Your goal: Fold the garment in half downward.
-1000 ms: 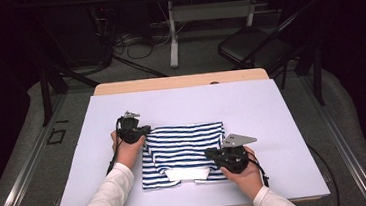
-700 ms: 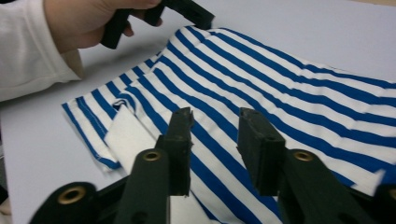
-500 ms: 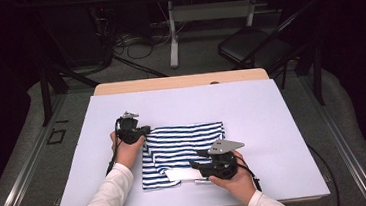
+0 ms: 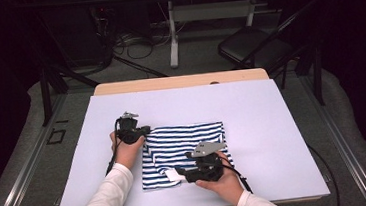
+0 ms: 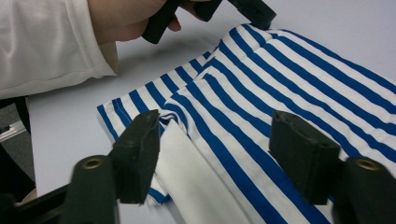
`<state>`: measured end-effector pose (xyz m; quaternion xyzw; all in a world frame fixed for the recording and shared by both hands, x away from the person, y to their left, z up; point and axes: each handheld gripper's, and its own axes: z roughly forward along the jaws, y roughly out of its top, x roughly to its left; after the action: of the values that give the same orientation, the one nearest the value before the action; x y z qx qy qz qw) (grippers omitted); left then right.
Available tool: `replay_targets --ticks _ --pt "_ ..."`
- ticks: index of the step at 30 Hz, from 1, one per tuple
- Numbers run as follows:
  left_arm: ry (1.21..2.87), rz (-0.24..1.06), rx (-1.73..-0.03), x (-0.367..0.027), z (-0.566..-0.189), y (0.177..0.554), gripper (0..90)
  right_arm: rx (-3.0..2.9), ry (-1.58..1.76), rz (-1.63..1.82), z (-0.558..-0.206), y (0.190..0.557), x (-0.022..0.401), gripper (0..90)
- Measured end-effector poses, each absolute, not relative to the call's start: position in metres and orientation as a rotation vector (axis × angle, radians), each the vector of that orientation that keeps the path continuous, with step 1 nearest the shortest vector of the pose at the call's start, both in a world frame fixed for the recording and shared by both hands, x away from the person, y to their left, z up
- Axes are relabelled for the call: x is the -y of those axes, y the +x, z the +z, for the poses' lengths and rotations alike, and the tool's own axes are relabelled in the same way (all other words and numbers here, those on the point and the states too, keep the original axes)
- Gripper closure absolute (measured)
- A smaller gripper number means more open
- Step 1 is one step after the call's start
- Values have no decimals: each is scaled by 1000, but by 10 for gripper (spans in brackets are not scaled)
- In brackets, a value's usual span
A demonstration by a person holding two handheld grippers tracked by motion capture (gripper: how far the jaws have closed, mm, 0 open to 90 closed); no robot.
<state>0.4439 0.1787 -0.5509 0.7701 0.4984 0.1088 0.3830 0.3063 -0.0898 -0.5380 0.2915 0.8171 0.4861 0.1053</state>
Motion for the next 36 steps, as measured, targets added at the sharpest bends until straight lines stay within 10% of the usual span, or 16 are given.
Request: replay_targets --ticks 17,36 --pt "1962 272 -1269 -179 -551 444 870 -2526 841 1262 -546 301 32 5" --pt "1959 265 -1267 -180 -551 445 870 -2643 779 1254 -549 296 -4 12"
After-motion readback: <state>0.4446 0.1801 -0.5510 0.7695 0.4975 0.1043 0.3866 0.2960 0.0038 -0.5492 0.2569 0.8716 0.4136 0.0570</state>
